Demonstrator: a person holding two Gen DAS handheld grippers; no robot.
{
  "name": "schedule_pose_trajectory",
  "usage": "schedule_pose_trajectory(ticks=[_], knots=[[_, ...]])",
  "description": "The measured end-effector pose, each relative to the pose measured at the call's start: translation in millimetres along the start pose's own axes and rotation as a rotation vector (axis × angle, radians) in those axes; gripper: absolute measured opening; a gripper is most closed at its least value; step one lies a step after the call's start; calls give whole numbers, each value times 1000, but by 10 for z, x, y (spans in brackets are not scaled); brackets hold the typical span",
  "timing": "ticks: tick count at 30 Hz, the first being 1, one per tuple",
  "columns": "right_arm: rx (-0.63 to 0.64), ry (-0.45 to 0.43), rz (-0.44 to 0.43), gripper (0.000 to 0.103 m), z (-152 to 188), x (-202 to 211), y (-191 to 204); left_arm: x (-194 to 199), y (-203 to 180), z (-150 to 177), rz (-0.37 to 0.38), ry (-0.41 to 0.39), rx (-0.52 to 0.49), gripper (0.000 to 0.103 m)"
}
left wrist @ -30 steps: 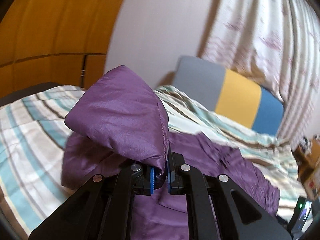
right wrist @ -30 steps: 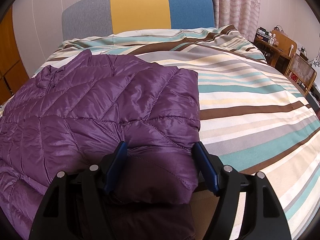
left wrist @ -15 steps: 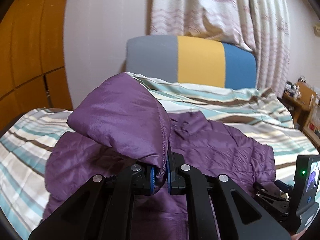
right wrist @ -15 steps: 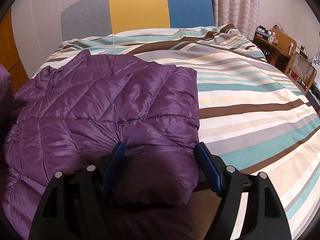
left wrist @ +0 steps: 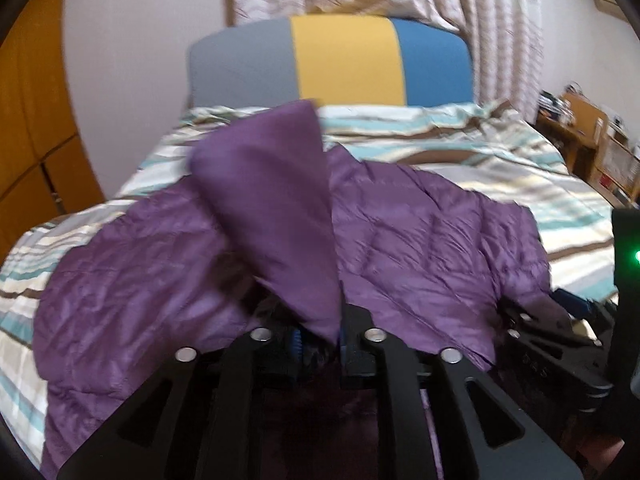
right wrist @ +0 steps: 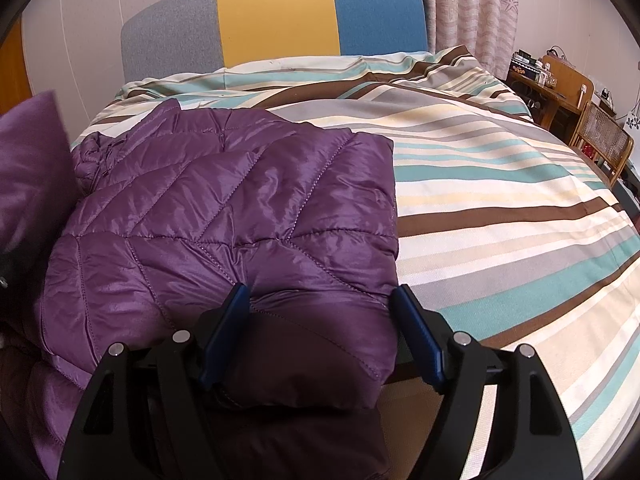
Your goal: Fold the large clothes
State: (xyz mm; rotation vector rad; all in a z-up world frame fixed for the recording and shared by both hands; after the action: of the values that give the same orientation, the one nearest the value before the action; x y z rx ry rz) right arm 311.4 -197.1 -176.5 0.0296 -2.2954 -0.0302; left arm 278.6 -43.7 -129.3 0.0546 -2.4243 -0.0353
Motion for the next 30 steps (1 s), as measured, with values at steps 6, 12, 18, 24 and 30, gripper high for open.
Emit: schedule_pose_trajectory(ticks=[6,12,18,24,30], knots=[[-2,2,-1,75,1,-2,-6,164,-138,59,144,-14,-31,57],[-20,7,-17,79,16,-6,-39,557,232,189,183,-59,108,83],[-24,-7,-33,81,-21,68,-56,666,837,329,48,-38,235,83],[-33,-122,-138,82,-169,550,111,573,1354,558,-132,63,307,83],[64,-144,-266,57,-345,733,722,499,1331,735,-104,115,317,83]])
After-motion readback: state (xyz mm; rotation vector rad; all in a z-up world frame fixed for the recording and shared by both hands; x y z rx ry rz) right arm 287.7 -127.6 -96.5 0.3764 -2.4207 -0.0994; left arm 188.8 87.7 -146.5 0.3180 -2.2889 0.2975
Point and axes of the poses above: each gripper's, at about its wrist camera, not at the fingertips, and x roughly against the way its jaws point, y to its left, z to its underside, the point moved 2 cm from there along -x, roughly the way its jaws point
